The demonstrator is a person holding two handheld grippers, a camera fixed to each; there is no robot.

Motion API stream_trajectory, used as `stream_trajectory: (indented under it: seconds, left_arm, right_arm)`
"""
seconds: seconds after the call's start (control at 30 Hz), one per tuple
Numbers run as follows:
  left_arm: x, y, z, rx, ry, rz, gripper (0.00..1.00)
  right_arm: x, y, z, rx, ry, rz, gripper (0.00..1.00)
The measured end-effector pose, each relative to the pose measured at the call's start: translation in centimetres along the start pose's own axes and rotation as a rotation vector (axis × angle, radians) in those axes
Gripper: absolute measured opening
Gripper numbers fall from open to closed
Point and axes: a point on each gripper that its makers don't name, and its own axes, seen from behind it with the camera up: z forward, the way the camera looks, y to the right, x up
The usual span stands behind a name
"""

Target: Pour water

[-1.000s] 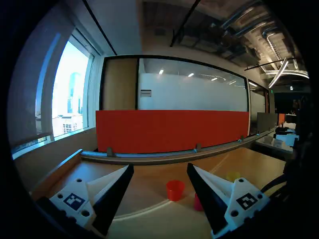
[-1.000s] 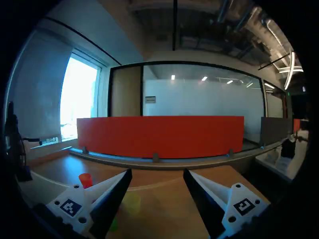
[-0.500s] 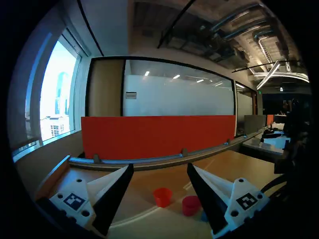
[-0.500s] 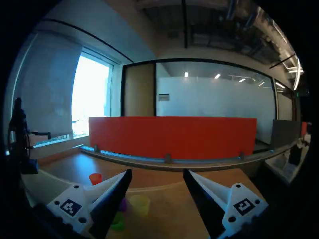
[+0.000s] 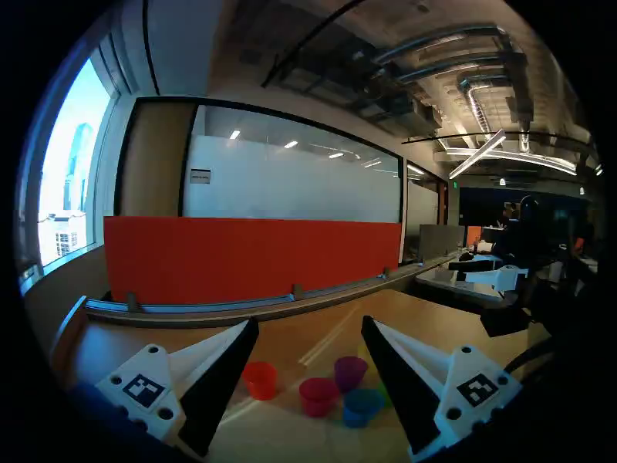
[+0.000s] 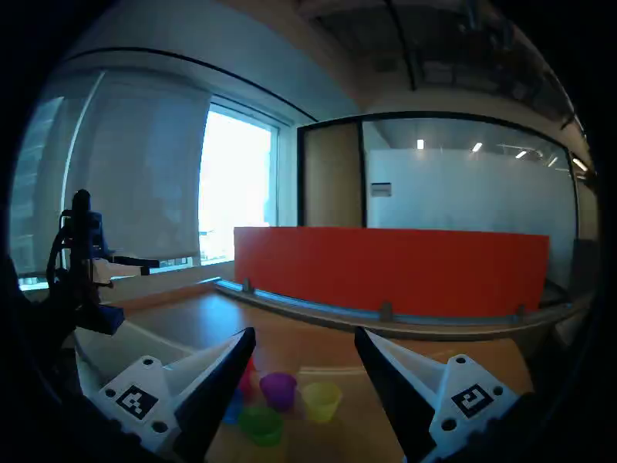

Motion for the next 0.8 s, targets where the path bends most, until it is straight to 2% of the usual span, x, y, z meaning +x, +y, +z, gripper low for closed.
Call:
stream_trajectory:
  seconds: [0.3,0.6,0.8]
  left_arm:
    - [-2.5,1.4,1.1,-0.070,-0.071,0.036,0.99]
    - [-7.0,2.3,2.4,-0.108,-0.172,0.063,0.99]
    - [-9.2,3.2,3.0,-0.146,-0.217,0.083,0.99]
  right_arm:
    - [-2.1,-1.0,0.5,0.064,-0.078,-0.035,1.00]
    - [-6.3,-1.5,0.7,0.130,-0.192,-0.088,1.00]
    - [-8.7,-1.8,0.8,0.164,-0.249,-0.119,1.00]
